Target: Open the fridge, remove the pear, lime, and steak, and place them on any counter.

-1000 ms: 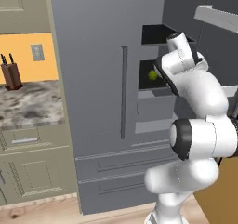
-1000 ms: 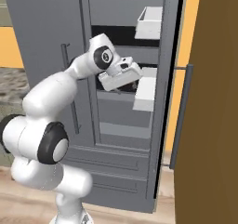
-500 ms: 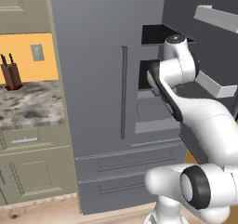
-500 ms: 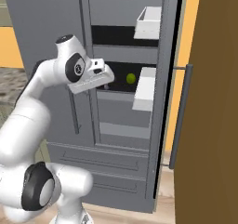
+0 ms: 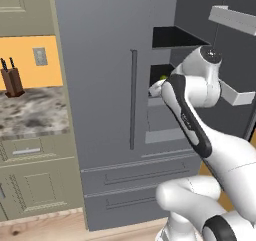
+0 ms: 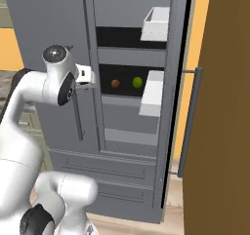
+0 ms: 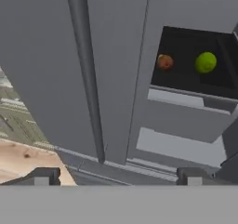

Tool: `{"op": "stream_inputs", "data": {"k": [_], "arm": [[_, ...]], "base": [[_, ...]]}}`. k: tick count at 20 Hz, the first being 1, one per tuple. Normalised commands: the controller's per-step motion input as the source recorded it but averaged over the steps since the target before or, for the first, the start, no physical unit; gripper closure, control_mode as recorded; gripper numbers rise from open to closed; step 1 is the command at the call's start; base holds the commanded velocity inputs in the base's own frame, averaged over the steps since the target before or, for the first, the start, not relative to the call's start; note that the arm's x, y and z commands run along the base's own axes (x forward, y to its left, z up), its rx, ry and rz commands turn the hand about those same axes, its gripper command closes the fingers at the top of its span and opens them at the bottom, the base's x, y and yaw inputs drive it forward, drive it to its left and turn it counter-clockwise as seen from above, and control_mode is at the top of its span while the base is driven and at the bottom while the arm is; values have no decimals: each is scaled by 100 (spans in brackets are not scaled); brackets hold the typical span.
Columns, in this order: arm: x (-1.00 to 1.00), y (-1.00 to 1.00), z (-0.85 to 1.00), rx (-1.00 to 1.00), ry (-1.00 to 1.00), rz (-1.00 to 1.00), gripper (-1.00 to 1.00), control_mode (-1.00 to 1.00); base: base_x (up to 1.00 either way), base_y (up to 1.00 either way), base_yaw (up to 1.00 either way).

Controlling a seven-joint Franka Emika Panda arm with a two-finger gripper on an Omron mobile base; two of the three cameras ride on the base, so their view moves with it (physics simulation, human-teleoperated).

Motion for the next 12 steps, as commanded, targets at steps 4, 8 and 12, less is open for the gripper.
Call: {"op": "stream_inputs", "data": {"k": [4, 8, 12], "arm": [[3, 39, 35, 8, -23, 0, -100, -100], [16, 44, 24, 0, -2, 0, -100, -100], [47, 57, 24, 0, 9, -2, -100, -100]], "base": [[0, 0, 0], [0, 0, 0], [0, 0, 0]]}}
